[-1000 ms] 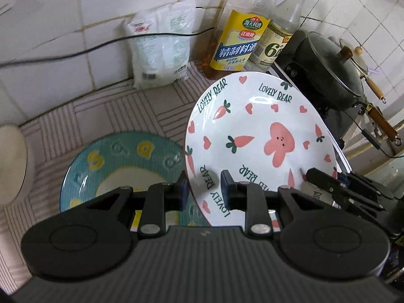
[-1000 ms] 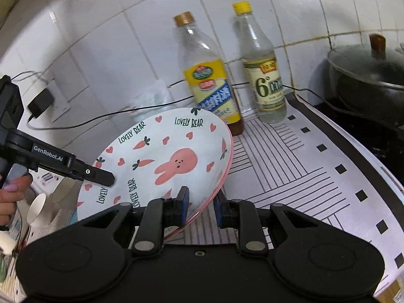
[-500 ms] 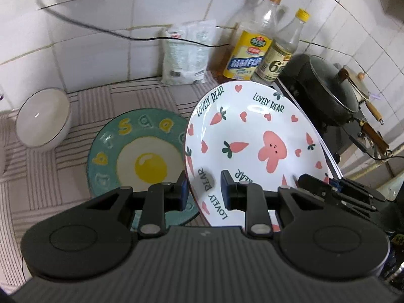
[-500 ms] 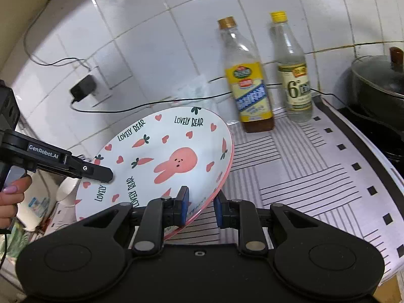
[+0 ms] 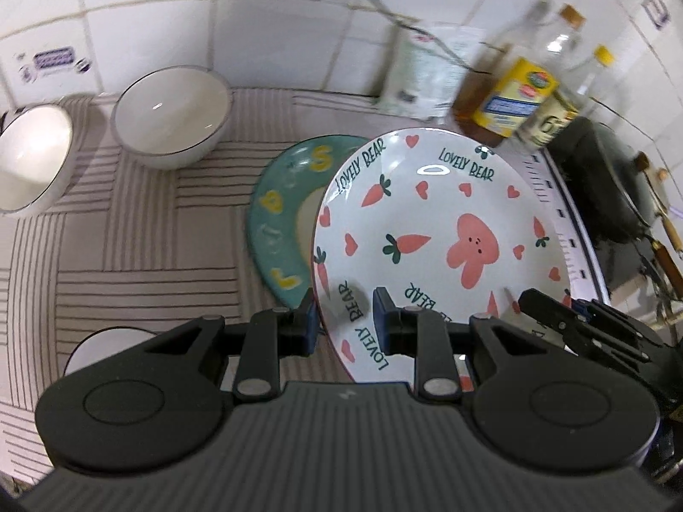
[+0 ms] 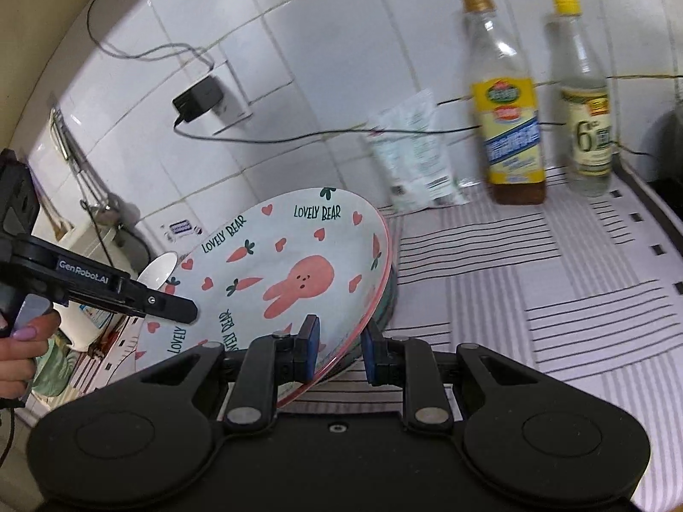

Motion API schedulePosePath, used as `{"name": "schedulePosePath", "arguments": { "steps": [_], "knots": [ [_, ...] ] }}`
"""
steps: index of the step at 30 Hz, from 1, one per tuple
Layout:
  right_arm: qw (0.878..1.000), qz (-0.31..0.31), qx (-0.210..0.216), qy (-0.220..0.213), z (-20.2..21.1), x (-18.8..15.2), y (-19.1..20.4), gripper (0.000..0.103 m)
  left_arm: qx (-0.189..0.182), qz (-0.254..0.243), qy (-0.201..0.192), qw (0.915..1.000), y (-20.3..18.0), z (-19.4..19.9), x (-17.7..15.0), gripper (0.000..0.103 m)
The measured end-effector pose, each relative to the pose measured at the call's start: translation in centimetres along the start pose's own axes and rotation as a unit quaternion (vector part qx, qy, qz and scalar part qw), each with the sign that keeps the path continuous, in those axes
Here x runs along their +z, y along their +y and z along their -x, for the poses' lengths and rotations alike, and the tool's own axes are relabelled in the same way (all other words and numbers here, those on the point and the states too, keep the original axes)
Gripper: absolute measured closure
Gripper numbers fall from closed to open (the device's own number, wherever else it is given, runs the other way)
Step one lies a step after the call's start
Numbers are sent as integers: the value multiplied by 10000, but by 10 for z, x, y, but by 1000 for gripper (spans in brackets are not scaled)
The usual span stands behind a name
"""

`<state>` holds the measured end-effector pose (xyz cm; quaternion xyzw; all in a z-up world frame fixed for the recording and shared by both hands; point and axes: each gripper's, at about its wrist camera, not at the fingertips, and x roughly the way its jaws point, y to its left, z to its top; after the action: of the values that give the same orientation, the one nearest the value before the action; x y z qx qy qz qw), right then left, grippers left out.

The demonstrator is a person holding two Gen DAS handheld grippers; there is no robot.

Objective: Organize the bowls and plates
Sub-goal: 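Carry the bunny plate onto the blue plate and lower it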

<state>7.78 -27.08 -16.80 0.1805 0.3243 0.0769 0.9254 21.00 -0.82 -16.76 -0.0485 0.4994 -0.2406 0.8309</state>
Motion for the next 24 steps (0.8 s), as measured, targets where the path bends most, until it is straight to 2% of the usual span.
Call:
{"name": "schedulePosePath", "arguments": {
  "steps": [5, 7, 10, 13, 19, 24],
  "knots": [
    [9997, 61, 81, 203, -26, 2, 4, 77, 55, 410, 176, 9990, 19, -16, 10, 79],
    [9995, 58, 95, 300, -36, 2, 4, 77, -59, 782, 147, 9968, 33, -18, 12, 79],
    [9988, -32, 58, 486, -50, 2, 4, 77, -132, 1005, 223, 9946, 44, -27, 18, 80],
    [9982, -248, 73, 534, -58, -1, 1, 77, -58, 982, 297, 9947, 46, -37, 23, 80],
    [9972, -297, -76, 684, -71, 0, 1, 77, 199, 769, 503, 9956, 43, -55, 28, 80],
    [9961, -321, -277, 780, -73, 8, 2, 77, 271, 567, 814, 9947, 41, -65, 32, 80]
  ]
}}
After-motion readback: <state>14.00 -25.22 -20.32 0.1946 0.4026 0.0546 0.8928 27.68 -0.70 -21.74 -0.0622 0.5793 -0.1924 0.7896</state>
